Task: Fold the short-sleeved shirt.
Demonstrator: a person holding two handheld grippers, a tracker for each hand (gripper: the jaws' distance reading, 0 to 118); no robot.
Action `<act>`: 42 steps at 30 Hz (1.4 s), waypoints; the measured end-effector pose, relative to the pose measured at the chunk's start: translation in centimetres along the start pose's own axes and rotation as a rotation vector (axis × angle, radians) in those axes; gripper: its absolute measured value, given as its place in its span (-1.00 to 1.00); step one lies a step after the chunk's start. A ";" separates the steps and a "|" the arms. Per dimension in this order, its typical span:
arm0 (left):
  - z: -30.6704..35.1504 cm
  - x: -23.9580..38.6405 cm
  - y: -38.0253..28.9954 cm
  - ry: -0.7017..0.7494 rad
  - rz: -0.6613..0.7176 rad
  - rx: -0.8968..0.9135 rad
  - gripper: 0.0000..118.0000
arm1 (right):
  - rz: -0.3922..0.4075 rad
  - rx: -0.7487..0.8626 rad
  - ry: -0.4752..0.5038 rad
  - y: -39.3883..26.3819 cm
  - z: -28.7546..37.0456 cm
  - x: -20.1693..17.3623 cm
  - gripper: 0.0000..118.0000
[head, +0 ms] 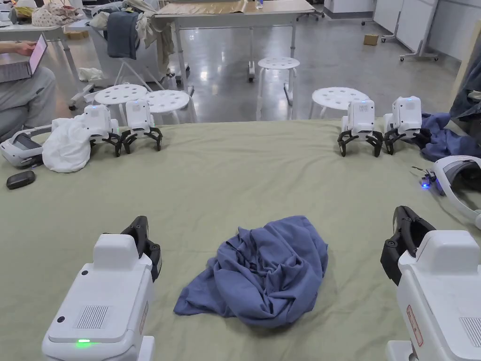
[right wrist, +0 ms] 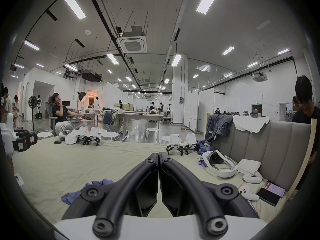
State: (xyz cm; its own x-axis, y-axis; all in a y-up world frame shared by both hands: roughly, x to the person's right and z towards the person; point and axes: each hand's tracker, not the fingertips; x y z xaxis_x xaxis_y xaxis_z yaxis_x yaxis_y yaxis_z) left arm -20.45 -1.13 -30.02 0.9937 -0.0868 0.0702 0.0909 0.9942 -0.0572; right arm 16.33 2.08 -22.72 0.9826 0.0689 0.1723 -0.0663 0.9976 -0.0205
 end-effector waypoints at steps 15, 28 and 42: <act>-3.3 0.2 0.8 -0.038 0.018 -0.150 -1.00 | -0.006 -0.012 0.009 -0.4 -1.3 -0.2 -0.93; -12.2 1.6 -4.2 -0.141 0.109 -0.621 -1.00 | -0.010 -0.060 -0.006 -2.2 -4.3 0.1 -0.93; -14.9 2.0 -11.9 -0.120 0.219 -0.967 0.62 | 0.001 -0.132 -0.001 -4.6 -5.2 0.0 -0.93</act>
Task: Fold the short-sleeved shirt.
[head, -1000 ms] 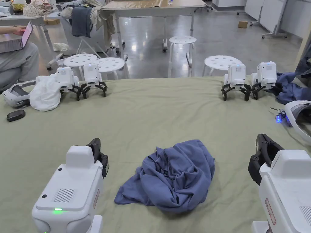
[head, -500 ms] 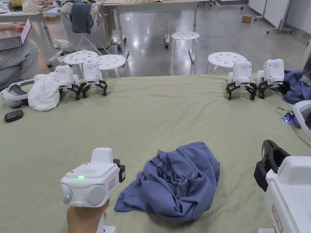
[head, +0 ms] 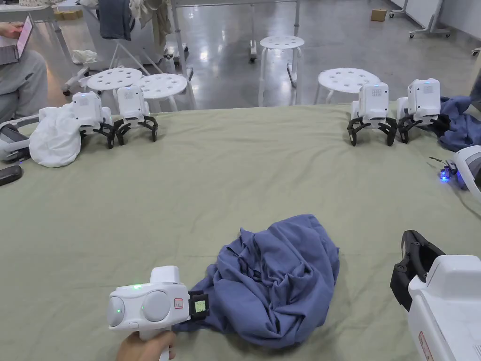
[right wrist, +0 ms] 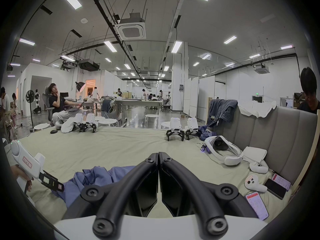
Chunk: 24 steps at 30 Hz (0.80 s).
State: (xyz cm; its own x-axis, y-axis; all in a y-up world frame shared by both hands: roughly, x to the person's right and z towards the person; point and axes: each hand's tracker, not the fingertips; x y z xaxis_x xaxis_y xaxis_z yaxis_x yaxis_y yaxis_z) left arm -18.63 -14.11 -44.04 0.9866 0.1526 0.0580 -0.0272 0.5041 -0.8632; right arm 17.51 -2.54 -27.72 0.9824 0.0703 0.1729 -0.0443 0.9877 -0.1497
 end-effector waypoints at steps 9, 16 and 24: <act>-1.1 -0.1 -0.4 0.032 -0.010 -0.079 0.56 | 0.002 -0.010 0.006 -0.3 0.1 -0.2 -0.93; 0.2 1.8 -0.2 -0.012 -0.116 -0.094 -0.52 | 0.001 -0.006 0.003 -0.1 -0.2 -0.1 -0.93; 2.4 0.8 1.2 -0.130 -0.053 0.005 -0.95 | -0.040 -0.088 0.043 1.1 -4.8 0.0 -0.93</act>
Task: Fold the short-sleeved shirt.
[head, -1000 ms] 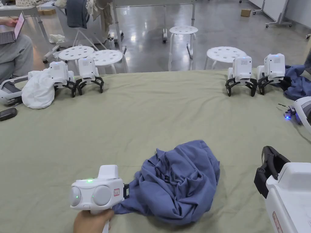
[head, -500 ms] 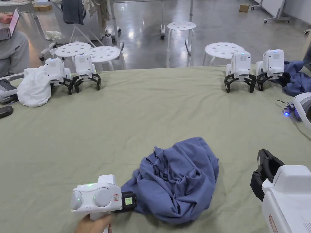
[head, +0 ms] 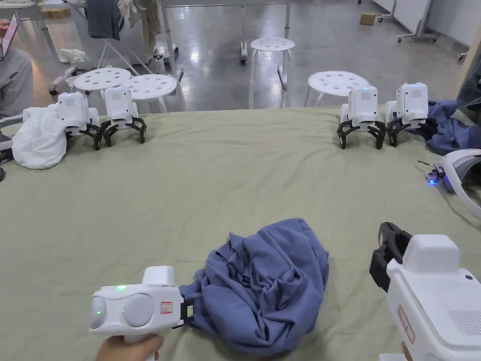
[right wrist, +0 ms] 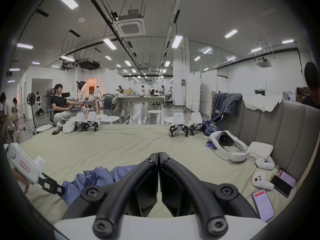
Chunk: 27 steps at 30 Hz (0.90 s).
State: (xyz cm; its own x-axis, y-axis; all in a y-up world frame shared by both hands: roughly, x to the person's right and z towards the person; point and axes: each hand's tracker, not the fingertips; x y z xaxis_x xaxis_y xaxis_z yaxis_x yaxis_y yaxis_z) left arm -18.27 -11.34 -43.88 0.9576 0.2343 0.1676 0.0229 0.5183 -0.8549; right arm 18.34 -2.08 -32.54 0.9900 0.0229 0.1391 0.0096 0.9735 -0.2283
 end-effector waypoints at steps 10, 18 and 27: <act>3.4 -1.2 0.7 -0.014 0.014 0.067 -0.95 | -0.008 -0.312 0.156 1.1 -14.6 -0.8 -0.93; 3.3 -3.0 0.5 -0.010 0.049 0.056 -0.95 | -0.069 -0.596 0.175 -1.9 -24.8 -2.2 -0.86; 2.2 -4.2 0.1 -0.011 0.057 0.034 -0.95 | -0.072 -0.710 0.118 -4.8 -30.8 -3.2 0.77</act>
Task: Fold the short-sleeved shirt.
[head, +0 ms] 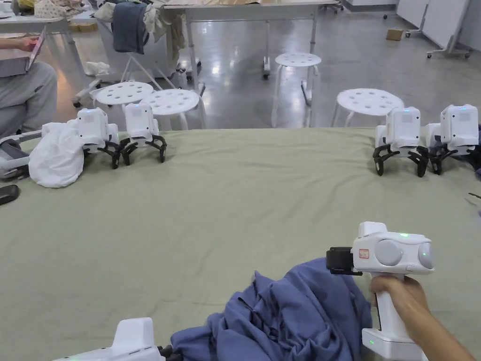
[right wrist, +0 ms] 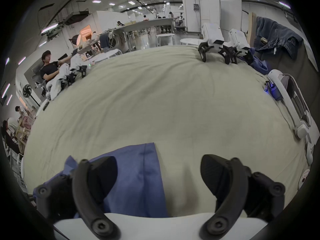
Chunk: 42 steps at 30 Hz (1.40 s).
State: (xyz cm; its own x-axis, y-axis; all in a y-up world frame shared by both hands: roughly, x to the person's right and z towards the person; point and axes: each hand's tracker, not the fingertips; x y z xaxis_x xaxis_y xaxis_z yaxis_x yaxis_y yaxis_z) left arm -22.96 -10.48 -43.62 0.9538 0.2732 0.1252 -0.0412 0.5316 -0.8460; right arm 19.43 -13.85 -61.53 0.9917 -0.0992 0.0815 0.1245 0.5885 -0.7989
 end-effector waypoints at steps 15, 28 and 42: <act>-0.1 -0.1 -0.5 0.002 -0.001 -0.009 -0.95 | 0.069 -0.025 0.022 -0.3 0.2 -1.3 -0.90; 2.4 0.9 0.2 -0.023 0.009 0.056 -0.95 | 0.090 0.225 0.090 0.4 13.3 -0.1 -0.91; 12.4 0.1 10.0 -0.013 0.031 0.300 -0.95 | 0.026 0.484 0.036 4.6 29.9 5.3 -0.91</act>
State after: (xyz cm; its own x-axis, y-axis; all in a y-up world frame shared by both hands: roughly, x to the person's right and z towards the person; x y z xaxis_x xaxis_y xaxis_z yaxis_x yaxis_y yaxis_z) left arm -26.95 4.83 -45.67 0.9469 0.3024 0.1097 -0.1586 0.7356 -0.6585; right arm 26.20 12.36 -46.96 0.9941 -0.1021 0.0379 0.1084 0.8961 -0.4305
